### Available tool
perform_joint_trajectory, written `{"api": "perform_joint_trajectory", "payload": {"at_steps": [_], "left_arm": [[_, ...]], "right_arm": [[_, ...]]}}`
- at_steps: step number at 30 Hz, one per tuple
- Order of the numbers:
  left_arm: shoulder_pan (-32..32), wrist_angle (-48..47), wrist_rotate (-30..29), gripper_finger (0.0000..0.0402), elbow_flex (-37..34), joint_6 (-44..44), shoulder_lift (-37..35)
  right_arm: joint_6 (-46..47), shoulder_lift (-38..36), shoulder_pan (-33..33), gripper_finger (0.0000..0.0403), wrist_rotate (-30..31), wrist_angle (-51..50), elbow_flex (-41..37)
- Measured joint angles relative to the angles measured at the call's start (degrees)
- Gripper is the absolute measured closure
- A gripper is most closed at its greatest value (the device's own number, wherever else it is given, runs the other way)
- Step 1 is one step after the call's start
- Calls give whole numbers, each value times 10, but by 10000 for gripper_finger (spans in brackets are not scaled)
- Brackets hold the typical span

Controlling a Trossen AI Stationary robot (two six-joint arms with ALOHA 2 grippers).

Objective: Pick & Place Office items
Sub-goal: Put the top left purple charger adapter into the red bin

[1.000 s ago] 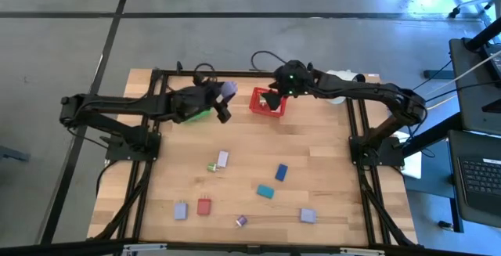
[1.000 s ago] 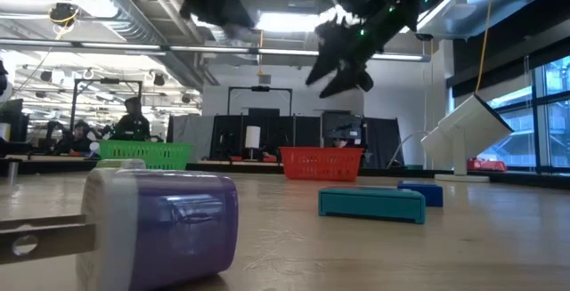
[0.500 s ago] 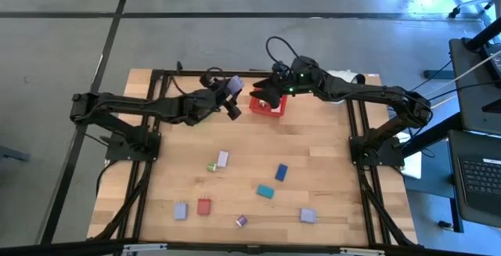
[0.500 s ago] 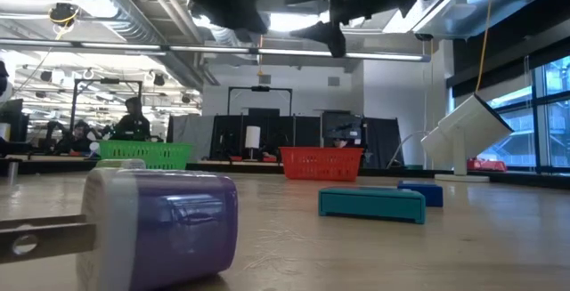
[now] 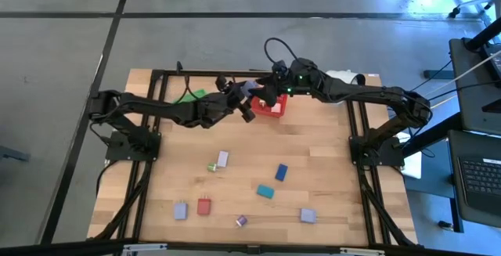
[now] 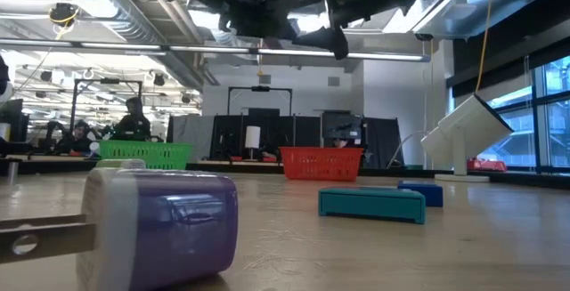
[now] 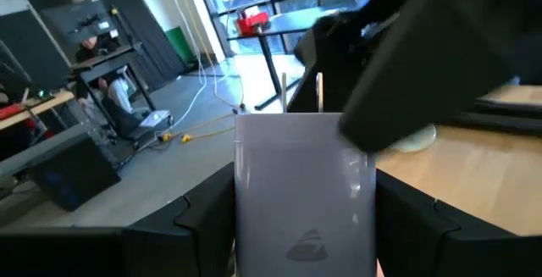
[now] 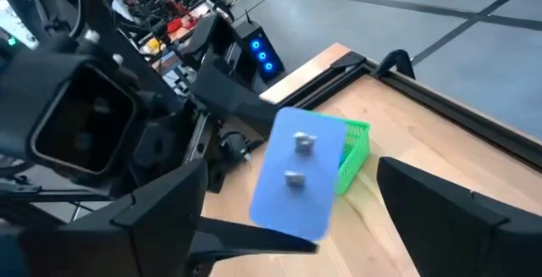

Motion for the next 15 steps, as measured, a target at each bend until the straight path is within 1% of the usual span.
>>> {"api": "perform_joint_trajectory", "payload": {"at_steps": [4, 8, 11, 15], "left_arm": [[-1, 0, 28, 187, 26, 27, 24], [-5, -1, 22, 187, 35, 54, 31], [-8, -10, 16, 187, 35, 51, 30], [-8, -10, 7, 187, 35, 55, 27]], "right_arm": [[0, 5, 3, 59, 23, -5, 0], [2, 5, 3, 81, 31, -11, 0], [2, 5, 3, 117, 31, -18, 0], [4, 5, 4, 187, 26, -26, 0]]}}
